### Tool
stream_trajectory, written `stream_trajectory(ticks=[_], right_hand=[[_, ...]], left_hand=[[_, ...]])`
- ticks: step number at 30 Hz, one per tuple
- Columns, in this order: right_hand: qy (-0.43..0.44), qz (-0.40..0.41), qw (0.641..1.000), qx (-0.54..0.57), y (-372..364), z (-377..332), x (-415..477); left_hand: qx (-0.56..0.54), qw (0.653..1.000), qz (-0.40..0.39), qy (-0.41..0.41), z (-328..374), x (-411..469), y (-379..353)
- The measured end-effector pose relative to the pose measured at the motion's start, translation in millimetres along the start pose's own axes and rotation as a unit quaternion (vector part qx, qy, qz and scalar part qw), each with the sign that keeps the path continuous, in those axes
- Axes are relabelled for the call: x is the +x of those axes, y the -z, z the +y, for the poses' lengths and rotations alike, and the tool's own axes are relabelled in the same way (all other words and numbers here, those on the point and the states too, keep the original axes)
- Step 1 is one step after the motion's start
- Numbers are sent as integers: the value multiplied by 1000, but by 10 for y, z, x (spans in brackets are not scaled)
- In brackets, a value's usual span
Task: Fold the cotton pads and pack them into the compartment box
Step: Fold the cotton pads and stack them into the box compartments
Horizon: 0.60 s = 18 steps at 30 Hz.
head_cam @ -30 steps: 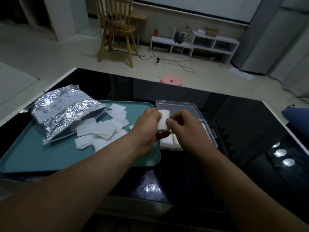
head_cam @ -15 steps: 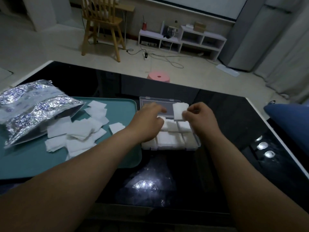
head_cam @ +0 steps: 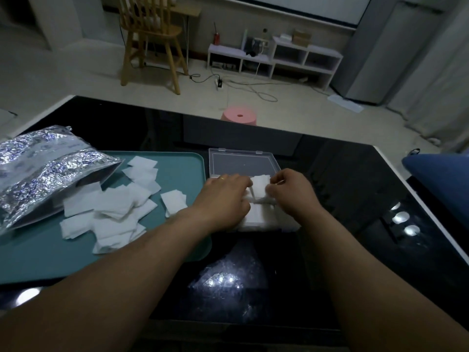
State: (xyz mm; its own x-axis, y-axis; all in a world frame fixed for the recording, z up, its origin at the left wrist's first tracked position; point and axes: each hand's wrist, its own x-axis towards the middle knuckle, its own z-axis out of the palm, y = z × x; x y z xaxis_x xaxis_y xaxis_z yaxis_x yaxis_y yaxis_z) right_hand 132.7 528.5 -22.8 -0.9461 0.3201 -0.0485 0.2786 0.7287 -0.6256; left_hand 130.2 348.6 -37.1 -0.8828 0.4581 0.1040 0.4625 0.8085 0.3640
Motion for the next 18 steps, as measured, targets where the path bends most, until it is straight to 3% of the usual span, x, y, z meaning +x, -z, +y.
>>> stream_trajectory(ticks=[7,10,13,18], right_hand=[[-3,11,994,-113,-26,-70,-46],[54,60,986,-145,-88,-42,-67],[87,49,978,-185,-116,-4,-67],[122,78,978,-152,-60,-119,-111]], left_hand=[[42,999,-2,-9,46,6,-63],[68,998,-7,-17,64,19,-70],[80,996,-19,-34,66,19,-60],[62,998,11,-19,39,-31,75]])
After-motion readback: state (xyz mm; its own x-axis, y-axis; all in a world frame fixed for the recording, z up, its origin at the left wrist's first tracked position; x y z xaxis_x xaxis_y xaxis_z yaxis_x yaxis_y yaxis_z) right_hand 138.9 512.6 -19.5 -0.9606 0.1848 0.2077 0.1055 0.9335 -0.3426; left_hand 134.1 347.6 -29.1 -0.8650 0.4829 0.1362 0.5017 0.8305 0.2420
